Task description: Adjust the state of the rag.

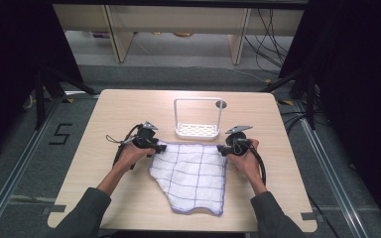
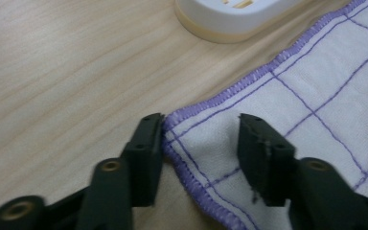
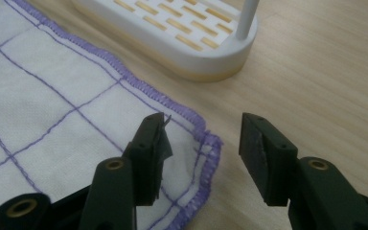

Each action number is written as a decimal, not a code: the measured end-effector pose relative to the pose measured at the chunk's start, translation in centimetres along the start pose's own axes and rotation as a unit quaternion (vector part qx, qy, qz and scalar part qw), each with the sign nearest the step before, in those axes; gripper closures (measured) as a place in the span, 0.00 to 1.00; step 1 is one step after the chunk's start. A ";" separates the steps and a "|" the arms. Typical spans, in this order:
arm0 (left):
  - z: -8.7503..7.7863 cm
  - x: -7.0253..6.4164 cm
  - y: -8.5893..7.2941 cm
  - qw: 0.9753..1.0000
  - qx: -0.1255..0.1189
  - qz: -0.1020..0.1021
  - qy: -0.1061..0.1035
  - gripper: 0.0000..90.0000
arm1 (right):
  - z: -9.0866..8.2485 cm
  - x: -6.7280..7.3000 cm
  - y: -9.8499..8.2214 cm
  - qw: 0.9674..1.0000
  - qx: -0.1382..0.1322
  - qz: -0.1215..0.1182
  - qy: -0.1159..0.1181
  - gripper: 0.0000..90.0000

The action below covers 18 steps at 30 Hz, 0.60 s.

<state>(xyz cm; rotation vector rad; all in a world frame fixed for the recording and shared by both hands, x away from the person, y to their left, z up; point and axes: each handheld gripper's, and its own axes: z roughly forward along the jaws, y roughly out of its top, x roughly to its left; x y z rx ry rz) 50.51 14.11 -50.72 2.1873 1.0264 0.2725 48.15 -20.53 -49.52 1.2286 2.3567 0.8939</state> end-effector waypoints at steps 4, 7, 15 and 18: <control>0.0 0.0 -0.1 1.000 -0.007 0.007 -0.011 0.81 | 0.4 0.2 -0.2 1.000 0.011 -0.003 0.001 0.76; -0.2 -0.2 -0.3 1.000 -0.016 0.016 -0.012 0.90 | 0.7 0.0 -0.6 0.999 -0.011 0.000 0.030 0.92; -3.3 -1.1 -0.4 0.998 -0.052 0.025 -0.034 0.94 | -1.9 0.4 0.1 0.999 -0.035 -0.015 0.037 0.96; -5.7 -1.6 -0.2 0.997 -0.059 0.025 -0.045 0.93 | -4.4 1.3 0.4 0.997 -0.055 -0.023 0.054 0.96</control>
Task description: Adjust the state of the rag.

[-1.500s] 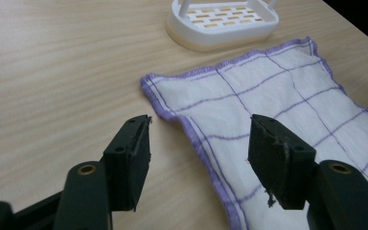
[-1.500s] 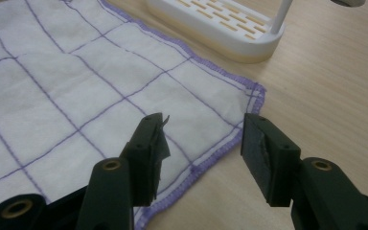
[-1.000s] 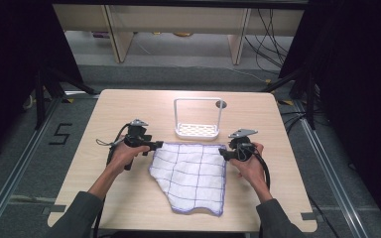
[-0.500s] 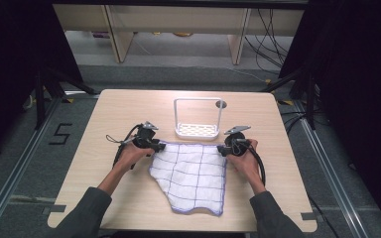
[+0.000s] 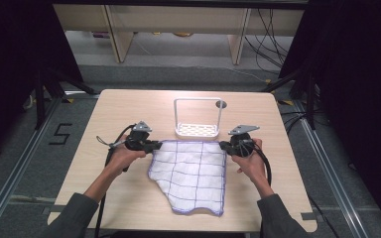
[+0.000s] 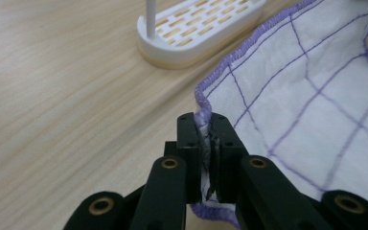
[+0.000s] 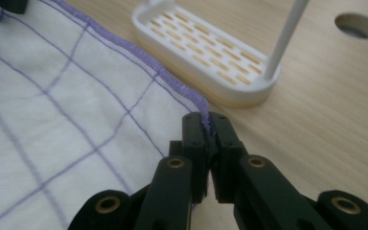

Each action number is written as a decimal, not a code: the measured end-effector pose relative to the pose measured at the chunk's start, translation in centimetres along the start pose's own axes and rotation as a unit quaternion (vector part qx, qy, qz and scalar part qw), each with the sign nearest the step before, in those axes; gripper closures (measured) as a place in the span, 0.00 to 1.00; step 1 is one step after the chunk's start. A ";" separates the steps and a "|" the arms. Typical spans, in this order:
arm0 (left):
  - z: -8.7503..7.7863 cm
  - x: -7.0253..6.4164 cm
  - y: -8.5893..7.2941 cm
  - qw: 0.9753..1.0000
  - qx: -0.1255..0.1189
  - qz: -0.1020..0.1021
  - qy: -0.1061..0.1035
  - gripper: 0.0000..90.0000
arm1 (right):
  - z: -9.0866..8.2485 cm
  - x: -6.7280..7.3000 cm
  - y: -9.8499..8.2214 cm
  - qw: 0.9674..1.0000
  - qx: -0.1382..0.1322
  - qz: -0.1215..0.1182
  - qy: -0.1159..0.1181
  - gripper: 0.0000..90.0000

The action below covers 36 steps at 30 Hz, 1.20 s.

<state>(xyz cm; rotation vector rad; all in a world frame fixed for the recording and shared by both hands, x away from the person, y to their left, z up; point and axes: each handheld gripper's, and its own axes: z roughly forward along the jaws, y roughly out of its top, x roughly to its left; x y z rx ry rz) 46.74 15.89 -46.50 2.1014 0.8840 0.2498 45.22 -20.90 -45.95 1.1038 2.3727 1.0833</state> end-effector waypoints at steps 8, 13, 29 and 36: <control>-5.4 -3.9 1.3 0.999 -0.044 0.007 -0.023 0.93 | -6.4 3.3 1.3 0.998 -0.050 -0.028 0.024 0.97; -7.7 -5.6 1.4 0.998 -0.049 0.020 -0.043 0.93 | -8.3 4.4 1.5 0.997 -0.051 -0.045 0.044 0.97; -17.3 -11.0 2.8 0.991 -0.094 0.050 -0.076 0.93 | -17.0 8.5 3.6 0.990 -0.092 -0.076 0.074 0.97; -20.1 -13.0 3.6 0.989 -0.107 0.071 -0.077 0.92 | -20.1 10.5 4.0 0.986 -0.110 -0.102 0.067 0.97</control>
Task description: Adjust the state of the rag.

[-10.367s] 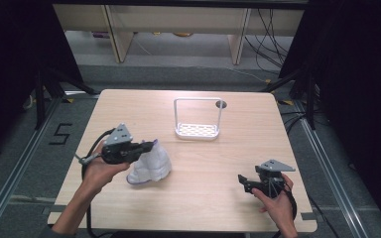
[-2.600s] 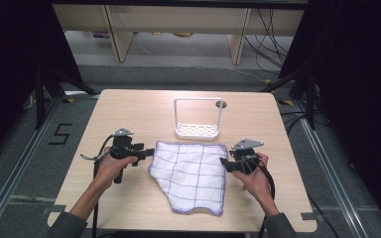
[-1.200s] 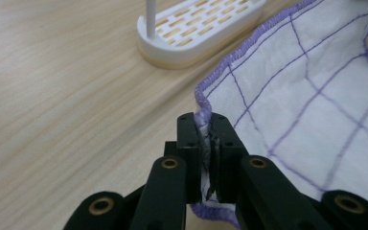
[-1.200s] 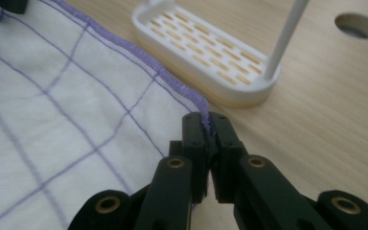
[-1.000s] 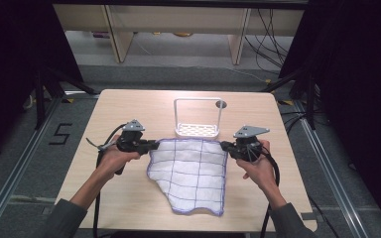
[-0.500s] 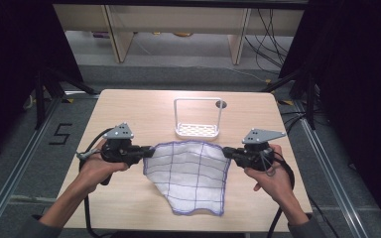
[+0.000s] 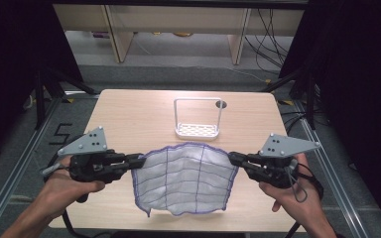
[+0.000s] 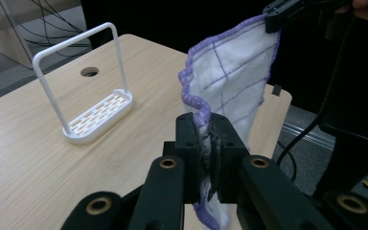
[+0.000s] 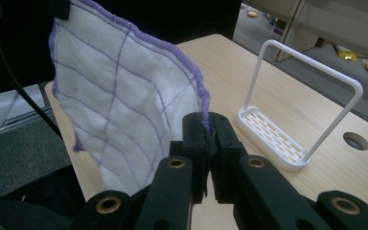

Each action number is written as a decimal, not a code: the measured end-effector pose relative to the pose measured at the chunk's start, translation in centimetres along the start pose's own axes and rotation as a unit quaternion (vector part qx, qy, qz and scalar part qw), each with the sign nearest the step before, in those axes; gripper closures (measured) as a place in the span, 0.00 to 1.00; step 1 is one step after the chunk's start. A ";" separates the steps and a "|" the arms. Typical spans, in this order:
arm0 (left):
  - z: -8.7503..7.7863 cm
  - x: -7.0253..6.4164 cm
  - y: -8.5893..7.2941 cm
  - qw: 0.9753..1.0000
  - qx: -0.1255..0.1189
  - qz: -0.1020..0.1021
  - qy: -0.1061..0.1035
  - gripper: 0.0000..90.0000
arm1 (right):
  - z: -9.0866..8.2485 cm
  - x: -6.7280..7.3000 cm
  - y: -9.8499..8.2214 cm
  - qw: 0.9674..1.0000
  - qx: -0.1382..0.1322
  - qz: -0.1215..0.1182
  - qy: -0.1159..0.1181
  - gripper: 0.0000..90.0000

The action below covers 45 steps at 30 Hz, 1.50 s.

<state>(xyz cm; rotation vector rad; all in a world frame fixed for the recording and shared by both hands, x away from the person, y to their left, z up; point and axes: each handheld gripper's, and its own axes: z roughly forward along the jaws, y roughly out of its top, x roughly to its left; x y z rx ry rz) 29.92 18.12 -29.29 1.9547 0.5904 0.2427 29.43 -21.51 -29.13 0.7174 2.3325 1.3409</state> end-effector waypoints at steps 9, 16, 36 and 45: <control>9.2 7.5 -4.9 0.995 0.031 -0.087 0.026 0.92 | 6.8 -5.6 -3.7 0.996 0.065 0.053 -0.033 0.97; 15.7 13.3 -7.8 0.990 0.052 -0.100 0.079 0.92 | 14.0 -12.1 -7.6 0.984 0.130 0.097 -0.080 0.97; 14.5 11.5 -9.6 0.996 0.018 -0.057 0.066 0.91 | 12.6 -11.0 -9.5 0.989 0.096 0.095 -0.056 0.95; 12.3 7.5 -13.0 0.998 0.023 -0.031 0.048 0.90 | 9.3 -6.6 -11.9 0.993 0.076 0.079 -0.036 0.95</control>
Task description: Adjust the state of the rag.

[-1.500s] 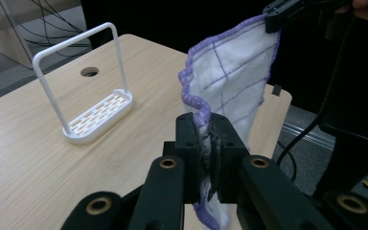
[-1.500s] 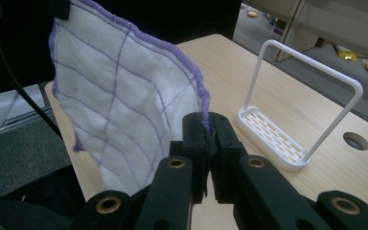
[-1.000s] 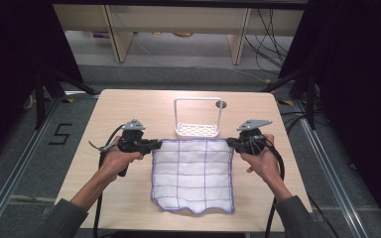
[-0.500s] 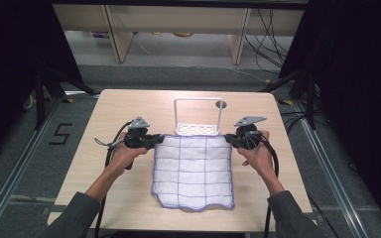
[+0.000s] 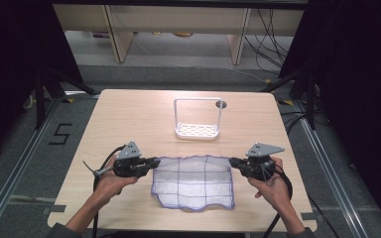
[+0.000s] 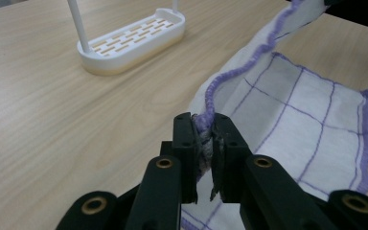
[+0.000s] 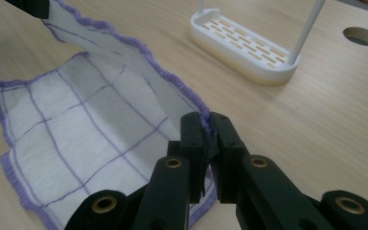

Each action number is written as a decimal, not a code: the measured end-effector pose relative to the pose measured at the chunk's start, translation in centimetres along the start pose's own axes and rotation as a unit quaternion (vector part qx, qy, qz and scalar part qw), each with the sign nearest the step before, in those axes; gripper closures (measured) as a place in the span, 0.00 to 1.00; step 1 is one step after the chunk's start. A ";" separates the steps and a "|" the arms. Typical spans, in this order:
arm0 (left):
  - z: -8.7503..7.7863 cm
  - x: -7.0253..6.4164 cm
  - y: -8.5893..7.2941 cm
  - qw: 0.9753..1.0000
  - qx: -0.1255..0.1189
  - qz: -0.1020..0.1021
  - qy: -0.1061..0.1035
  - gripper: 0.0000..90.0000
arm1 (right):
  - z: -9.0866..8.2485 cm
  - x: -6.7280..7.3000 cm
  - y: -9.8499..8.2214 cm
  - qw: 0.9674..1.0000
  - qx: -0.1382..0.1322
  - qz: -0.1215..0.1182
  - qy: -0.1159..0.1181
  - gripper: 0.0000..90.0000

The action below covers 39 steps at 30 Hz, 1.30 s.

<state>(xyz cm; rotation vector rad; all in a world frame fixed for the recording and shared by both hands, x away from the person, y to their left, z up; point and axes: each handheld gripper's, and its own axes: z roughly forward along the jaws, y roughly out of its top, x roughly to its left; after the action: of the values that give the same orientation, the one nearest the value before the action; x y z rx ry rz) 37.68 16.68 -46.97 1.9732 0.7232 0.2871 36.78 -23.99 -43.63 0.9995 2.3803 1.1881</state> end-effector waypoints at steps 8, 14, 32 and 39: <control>-0.8 -1.9 -2.5 1.000 0.008 0.014 -0.016 0.90 | -0.5 1.9 -2.7 1.000 0.008 -0.010 0.010 0.95; -1.1 -2.9 -3.3 0.999 0.018 0.029 -0.010 0.89 | -1.0 2.6 -4.2 1.000 0.016 -0.010 0.008 0.95; -1.3 -4.6 -6.1 0.994 0.081 0.071 -0.016 0.83 | -1.0 5.2 -6.9 0.996 0.070 -0.043 0.019 0.91; -1.7 -4.9 -6.7 0.992 0.089 0.083 -0.018 0.81 | -1.6 5.6 -7.6 0.996 0.073 -0.048 0.019 0.92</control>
<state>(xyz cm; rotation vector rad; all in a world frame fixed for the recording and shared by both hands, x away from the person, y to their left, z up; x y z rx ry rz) 30.53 17.28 -51.45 2.2069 0.5785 0.2938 28.50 -24.23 -48.39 0.9021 2.5446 1.0203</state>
